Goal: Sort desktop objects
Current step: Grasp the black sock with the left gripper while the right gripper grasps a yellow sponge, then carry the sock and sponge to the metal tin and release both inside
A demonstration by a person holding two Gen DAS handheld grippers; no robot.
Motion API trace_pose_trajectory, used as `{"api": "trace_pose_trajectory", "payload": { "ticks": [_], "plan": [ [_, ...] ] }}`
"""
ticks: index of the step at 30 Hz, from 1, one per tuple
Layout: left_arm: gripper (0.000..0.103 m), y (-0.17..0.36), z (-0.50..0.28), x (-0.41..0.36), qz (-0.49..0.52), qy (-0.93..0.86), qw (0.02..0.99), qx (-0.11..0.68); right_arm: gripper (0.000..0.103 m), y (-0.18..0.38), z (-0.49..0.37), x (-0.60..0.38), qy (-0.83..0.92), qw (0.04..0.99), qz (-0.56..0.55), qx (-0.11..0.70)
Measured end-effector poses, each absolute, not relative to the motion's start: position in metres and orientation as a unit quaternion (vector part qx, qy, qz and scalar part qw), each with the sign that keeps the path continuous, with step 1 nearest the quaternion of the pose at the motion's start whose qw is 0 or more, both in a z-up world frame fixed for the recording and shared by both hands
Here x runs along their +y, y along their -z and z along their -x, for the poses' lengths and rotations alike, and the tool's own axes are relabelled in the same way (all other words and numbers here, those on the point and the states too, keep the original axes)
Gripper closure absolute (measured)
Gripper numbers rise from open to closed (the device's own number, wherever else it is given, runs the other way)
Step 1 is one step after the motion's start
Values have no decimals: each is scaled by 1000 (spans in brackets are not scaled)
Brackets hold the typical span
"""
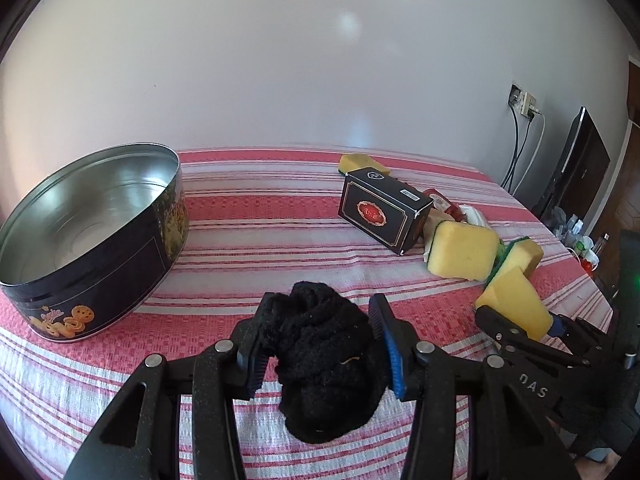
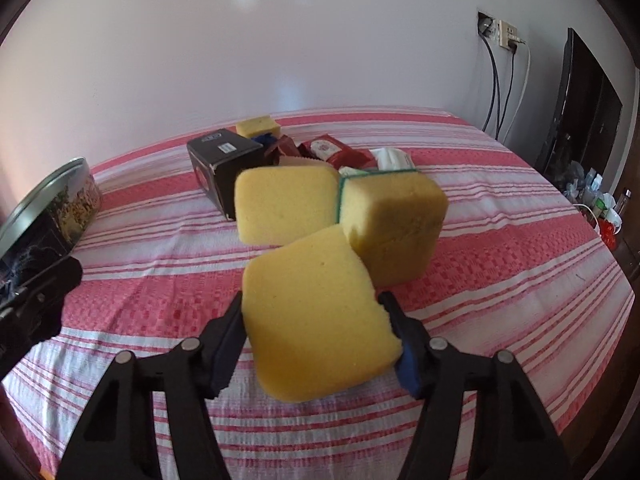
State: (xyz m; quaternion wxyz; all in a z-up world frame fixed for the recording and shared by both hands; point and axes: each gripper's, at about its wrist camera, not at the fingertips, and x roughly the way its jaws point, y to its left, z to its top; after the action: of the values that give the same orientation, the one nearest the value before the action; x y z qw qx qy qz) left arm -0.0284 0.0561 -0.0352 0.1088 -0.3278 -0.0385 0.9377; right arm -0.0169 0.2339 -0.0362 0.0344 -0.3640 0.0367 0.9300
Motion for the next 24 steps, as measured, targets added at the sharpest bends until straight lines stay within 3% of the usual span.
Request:
{"api": "trace_pose_trajectory", "payload": {
  "ticks": [8, 24],
  "plan": [
    [54, 29, 28, 31, 317, -942, 94, -54, 38, -9, 1, 194, -954, -5, 300, 18],
    [54, 28, 23, 7, 312, -945, 78, -64, 38, -15, 3, 155, -954, -16, 300, -20]
  ]
}}
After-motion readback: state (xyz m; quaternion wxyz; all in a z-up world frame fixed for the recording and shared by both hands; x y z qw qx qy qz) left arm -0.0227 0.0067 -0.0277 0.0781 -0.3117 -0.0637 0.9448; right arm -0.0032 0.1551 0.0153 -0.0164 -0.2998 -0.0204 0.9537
